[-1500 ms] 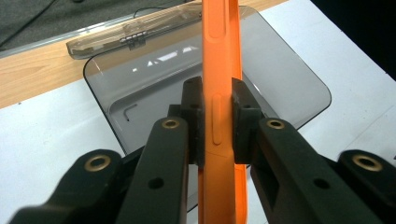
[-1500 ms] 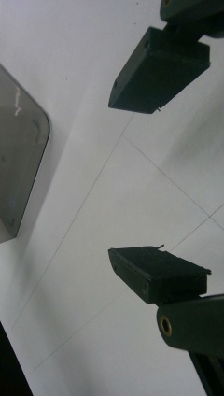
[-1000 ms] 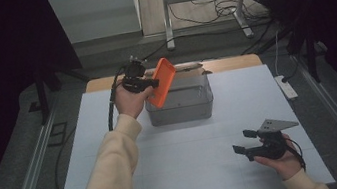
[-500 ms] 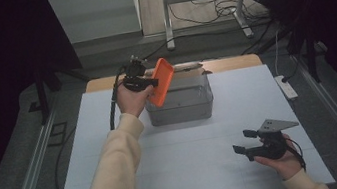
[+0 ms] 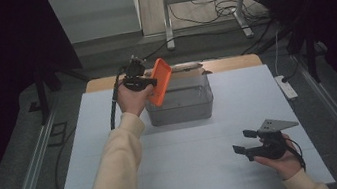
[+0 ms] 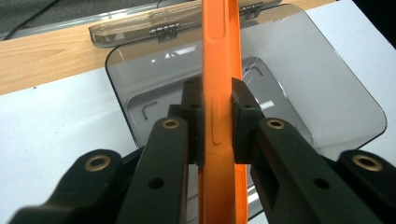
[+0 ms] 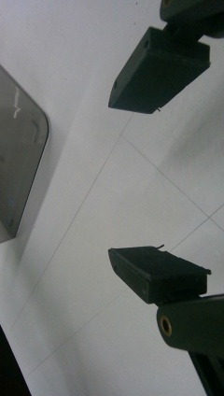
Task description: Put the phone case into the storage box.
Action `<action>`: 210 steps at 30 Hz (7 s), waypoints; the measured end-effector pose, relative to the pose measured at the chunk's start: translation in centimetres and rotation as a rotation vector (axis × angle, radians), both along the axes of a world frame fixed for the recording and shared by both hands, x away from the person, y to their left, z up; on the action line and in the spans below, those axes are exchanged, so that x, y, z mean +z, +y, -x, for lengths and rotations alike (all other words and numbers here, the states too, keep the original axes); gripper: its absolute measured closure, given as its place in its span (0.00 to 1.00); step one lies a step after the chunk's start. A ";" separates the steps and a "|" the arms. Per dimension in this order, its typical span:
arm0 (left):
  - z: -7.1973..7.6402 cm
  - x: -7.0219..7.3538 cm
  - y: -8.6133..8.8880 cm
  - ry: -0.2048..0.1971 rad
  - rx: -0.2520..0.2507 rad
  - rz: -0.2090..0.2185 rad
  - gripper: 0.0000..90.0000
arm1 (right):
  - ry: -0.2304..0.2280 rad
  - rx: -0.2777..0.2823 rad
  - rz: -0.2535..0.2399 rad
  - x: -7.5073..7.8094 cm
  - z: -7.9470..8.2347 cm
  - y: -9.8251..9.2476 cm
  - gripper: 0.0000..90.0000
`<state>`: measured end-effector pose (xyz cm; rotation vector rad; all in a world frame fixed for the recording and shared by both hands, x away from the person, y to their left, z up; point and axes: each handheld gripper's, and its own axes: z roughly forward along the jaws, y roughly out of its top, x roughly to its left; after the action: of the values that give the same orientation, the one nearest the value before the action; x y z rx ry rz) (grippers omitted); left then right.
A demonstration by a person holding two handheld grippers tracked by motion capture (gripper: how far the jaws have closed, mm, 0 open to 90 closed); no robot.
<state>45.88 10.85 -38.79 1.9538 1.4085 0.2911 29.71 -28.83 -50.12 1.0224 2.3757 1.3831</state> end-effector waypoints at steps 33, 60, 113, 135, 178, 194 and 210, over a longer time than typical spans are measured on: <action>-0.7 -1.8 -0.7 0.063 0.100 -0.027 0.88 | -0.001 0.002 0.001 0.0 0.0 0.0 0.26; -0.9 -2.9 -1.2 0.085 0.162 -0.014 0.88 | -0.005 0.007 0.002 0.1 0.1 0.0 0.26; -1.1 -4.5 -0.9 0.113 0.237 -0.048 0.88 | 0.000 0.010 0.001 0.0 0.1 0.2 0.26; -1.0 -5.1 -0.7 0.117 0.244 -0.054 0.88 | 0.000 0.010 0.003 0.0 0.1 0.2 0.26; -0.9 -5.5 -2.1 0.118 0.232 -0.059 0.88 | -0.003 0.010 0.005 0.1 0.1 0.2 0.26; -0.8 -5.9 -2.6 0.111 0.240 -0.087 0.88 | -0.004 0.012 0.005 0.1 0.1 0.2 0.27; -0.7 -6.2 -3.6 0.107 0.246 -0.165 0.88 | -0.003 0.015 0.003 0.1 0.1 0.2 0.27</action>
<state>46.61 7.20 -44.99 1.9506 1.7477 0.4335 29.59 -28.60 -50.06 1.0037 2.3875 1.3841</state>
